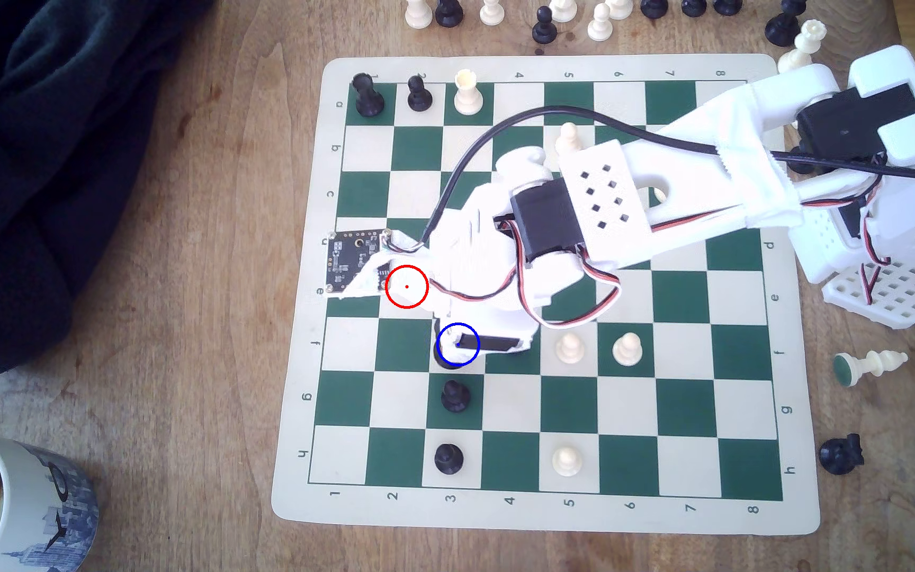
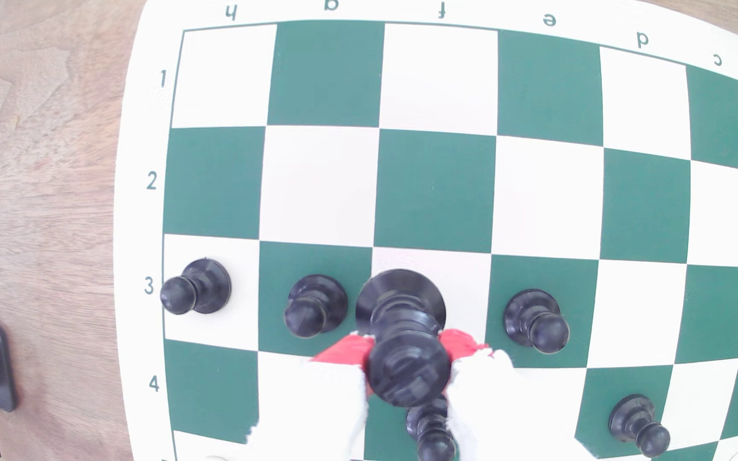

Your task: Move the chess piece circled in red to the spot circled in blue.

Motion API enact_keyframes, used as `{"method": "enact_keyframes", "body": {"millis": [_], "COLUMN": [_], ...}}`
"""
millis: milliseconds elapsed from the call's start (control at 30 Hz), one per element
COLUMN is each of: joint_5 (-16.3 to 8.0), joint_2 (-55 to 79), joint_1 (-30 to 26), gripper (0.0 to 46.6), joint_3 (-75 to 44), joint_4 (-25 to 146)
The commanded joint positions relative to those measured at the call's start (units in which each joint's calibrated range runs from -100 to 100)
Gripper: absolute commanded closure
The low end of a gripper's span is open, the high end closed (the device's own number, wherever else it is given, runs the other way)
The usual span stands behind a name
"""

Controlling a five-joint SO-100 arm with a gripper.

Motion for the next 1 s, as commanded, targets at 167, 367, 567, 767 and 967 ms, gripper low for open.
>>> {"method": "enact_keyframes", "body": {"millis": [167,367,567,767,967], "joint_5": [0.2,0.2,0.39,0.63,0.63], "joint_2": [-6.52,-4.83,-3.38,-2.7,-1.18], "joint_1": [0.05,0.44,0.99,1.3,1.14], "gripper": [46.0,46.0,46.0,45.6,45.6], "joint_3": [2.57,2.57,2.57,2.48,2.57], "joint_4": [-2.41,-3.8,-4.21,-4.21,-4.21]}}
